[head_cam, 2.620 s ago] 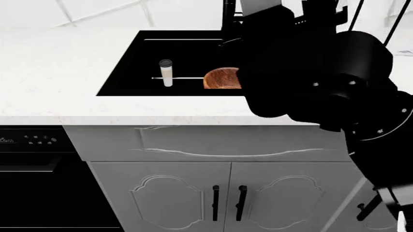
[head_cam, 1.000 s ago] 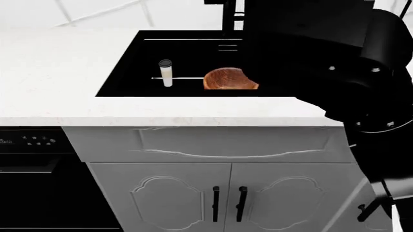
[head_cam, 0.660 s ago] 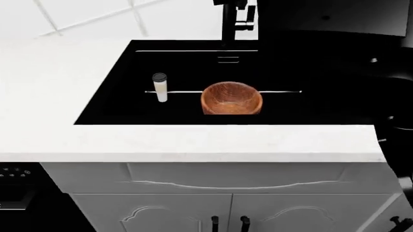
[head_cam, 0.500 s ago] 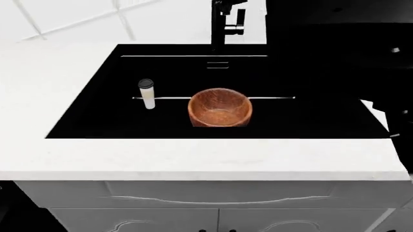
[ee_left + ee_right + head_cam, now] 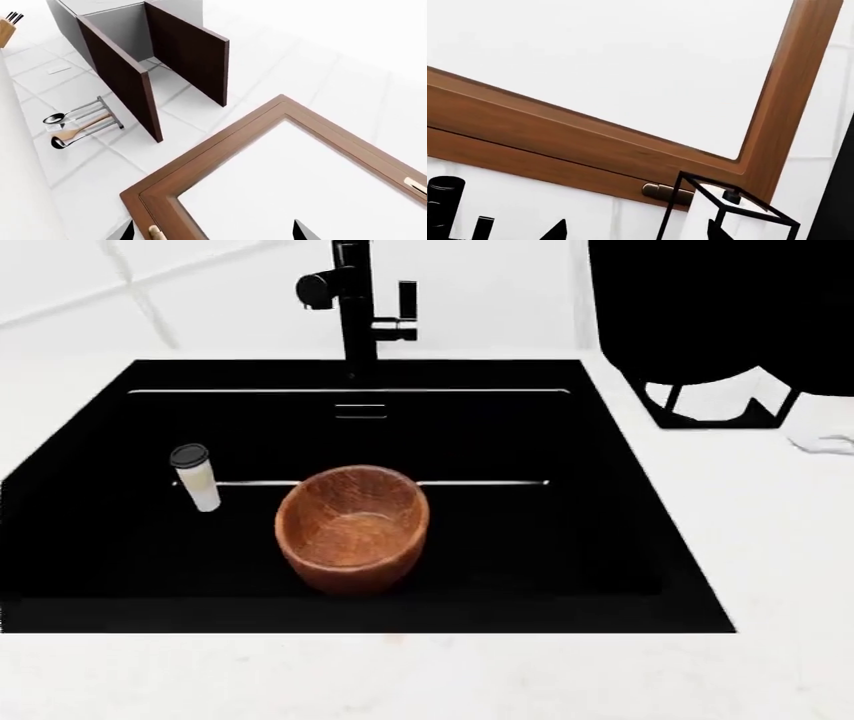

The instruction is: Pick the cup and bowl from the sink and place them on the counter for drying.

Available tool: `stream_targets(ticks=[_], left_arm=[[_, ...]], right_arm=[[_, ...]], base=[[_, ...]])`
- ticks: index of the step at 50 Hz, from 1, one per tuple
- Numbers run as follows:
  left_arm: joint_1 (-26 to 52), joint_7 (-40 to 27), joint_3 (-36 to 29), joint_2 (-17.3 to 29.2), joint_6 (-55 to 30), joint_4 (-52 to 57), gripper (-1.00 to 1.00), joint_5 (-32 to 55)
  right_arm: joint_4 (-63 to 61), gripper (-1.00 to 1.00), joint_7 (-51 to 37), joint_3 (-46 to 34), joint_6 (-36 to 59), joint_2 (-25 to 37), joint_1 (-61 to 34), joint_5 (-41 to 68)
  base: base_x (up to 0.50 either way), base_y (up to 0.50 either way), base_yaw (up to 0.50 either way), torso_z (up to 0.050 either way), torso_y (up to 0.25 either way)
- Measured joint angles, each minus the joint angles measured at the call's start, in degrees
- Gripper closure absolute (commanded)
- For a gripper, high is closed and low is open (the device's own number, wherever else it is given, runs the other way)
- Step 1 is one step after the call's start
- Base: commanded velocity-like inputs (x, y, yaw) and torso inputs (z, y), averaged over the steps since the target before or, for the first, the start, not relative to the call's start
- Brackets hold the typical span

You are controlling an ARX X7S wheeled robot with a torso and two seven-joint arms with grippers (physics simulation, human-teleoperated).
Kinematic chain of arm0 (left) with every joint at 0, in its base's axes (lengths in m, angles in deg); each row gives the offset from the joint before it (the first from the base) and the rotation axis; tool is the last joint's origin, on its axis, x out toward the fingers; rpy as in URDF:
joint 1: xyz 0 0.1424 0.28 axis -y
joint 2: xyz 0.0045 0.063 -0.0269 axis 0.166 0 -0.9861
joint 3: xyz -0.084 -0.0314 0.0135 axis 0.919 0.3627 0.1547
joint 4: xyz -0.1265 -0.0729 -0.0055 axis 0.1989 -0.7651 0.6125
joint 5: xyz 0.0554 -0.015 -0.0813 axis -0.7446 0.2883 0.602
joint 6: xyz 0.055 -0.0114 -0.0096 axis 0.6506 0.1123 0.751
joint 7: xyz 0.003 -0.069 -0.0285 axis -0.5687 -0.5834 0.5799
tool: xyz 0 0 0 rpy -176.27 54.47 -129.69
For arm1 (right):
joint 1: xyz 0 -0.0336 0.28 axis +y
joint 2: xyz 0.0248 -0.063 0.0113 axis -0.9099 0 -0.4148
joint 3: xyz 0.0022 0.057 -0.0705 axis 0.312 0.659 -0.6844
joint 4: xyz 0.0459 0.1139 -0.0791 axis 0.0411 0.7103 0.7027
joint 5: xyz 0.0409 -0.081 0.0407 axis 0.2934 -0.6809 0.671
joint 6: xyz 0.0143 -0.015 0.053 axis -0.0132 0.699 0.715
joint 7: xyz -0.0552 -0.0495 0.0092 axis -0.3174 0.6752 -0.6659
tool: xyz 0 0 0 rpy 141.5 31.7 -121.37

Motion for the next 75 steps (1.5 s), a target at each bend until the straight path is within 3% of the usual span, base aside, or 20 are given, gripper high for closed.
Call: stream_targets(ticks=[13,32,55,67,75], left_arm=[[-0.3,0.1,0.0,0.0,0.4,0.0,-1.0,0.2],[-0.7,0.0,0.2,0.2,1.0,0.0,-1.0,0.4],[-0.6,-0.3,-0.4,0.5,1.1,0.0,-1.0,-0.2],[-0.5,-0.4,-0.8,0.6,1.1,-0.1,-1.0,-0.6],[-0.5,-0.5,-1.0,0.7,1.1,-0.1,-1.0,-0.8]], right_arm=[[1.4,-1.0,1.3,-0.4,0.0,-2.4,-1.8,0.0],[2.0,-1.0,3.3,-2.2,-0.4,-4.5,-2.6,-1.9],[2.9,-1.0,-2.0,-1.6,1.3,-2.5,-1.9,0.6],[7.6,-1.0,-10.0,-1.0,3.6,-0.3,1.3,9.6],[8.4,-1.0,-13.4,-6.7,-1.7,4.1,0.3,21.5]], base=[[0.37,-0.39,0.0,0.0,0.001],[0.23,0.49,0.0,0.0,0.001],[0.01,0.0,0.0,0.0,0.0],[0.0,0.0,0.0,0.0,0.0],[0.0,0.0,0.0,0.0,0.0]])
